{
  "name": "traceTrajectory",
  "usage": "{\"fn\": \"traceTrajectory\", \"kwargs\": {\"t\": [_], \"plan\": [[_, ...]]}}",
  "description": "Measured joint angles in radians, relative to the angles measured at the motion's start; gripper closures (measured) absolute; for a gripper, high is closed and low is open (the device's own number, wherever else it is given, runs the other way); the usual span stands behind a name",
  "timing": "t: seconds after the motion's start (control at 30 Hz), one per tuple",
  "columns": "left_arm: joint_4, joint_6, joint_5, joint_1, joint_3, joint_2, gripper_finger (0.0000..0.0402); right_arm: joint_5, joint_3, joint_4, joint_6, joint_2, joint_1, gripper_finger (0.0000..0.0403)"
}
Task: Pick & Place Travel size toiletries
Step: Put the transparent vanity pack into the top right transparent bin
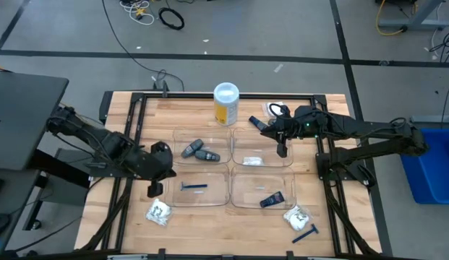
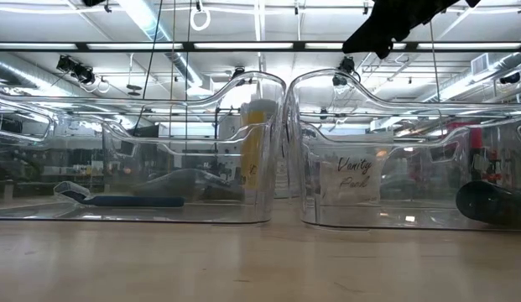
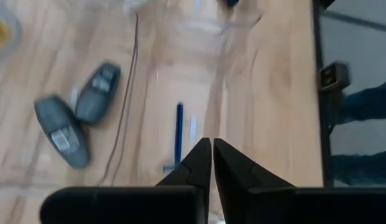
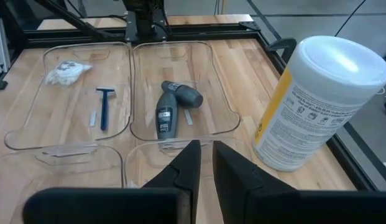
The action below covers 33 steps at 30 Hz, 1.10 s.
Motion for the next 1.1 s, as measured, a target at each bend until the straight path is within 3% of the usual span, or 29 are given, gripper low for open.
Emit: {"fn": "traceTrajectory", "kwargs": {"t": [0.33,0.63,1.1], "plan": [[0.063,-0.188,0.052,-0.089,-0.222,0.0,0.0381,0.0,0.0,0.0,0.029,0.0,0.0,0.0355],[0.119,-0.36,0.156,-0.225,-0.283,0.0,0.0375,0.002,-0.001,0.0,0.028,0.0,0.0,0.0354],[0.098,-0.854,-0.009,-0.487,-0.283,0.005,0.0376,0.018,-0.001,0.0,0.002,0.0,0.0,0.0355]]}}
